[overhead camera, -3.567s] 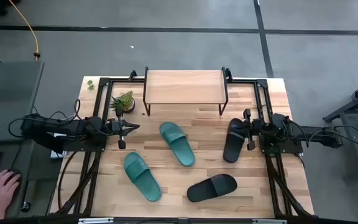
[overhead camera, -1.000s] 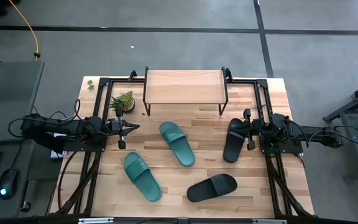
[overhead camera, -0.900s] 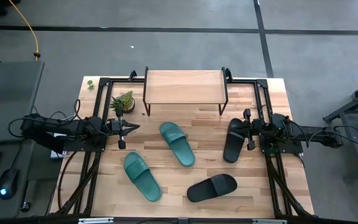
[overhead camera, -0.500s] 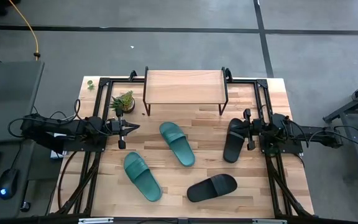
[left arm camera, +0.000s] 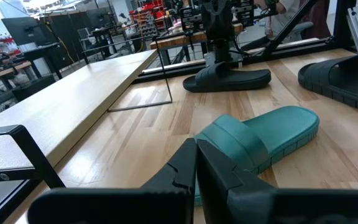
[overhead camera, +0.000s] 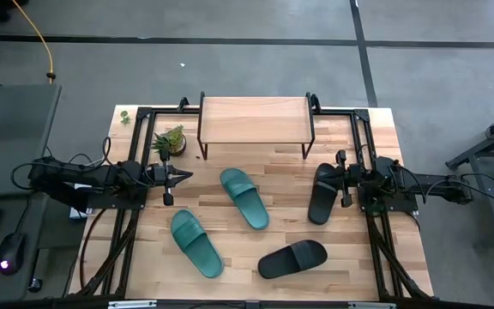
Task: Pick and place slides into the shelf
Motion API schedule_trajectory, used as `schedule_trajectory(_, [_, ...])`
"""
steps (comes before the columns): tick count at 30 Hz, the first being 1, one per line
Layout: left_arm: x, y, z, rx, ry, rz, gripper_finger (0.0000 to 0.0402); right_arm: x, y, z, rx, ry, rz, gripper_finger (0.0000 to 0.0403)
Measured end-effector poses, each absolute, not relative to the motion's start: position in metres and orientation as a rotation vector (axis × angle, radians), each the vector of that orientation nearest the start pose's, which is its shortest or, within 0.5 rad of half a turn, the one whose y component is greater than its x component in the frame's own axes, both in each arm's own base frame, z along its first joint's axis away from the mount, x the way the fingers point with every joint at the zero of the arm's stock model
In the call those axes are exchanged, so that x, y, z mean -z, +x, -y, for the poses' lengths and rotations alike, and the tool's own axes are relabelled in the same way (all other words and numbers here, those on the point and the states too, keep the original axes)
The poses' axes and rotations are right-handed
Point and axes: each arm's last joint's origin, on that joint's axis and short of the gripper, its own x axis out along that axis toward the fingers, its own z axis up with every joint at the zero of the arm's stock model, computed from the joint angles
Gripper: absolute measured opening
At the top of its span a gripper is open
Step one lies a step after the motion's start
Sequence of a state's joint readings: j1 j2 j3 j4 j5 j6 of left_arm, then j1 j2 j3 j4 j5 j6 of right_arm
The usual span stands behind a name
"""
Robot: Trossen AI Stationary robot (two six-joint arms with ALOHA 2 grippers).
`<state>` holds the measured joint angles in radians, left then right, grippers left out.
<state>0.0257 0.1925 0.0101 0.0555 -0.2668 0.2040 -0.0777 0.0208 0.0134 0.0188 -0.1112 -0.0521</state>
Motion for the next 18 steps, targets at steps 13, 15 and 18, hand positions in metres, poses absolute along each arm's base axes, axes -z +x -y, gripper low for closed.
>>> schedule_trajectory(13, [-0.1563,0.1074,-0.0104,-0.278,0.218,-0.156,0.0003,-0.1682,0.098,0.0044,-0.033,-0.053,0.012,0.0])
schedule_trajectory(15, [-0.1565,0.1074,-0.0104,-0.278,0.217,-0.156,0.0003,-0.1683,0.098,0.0044,-0.033,-0.053,0.012,0.0])
schedule_trajectory(18, [-0.1572,0.1074,-0.0105,-0.281,0.217,-0.148,0.0003,-0.1683,0.098,0.0044,-0.033,-0.053,0.012,0.0])
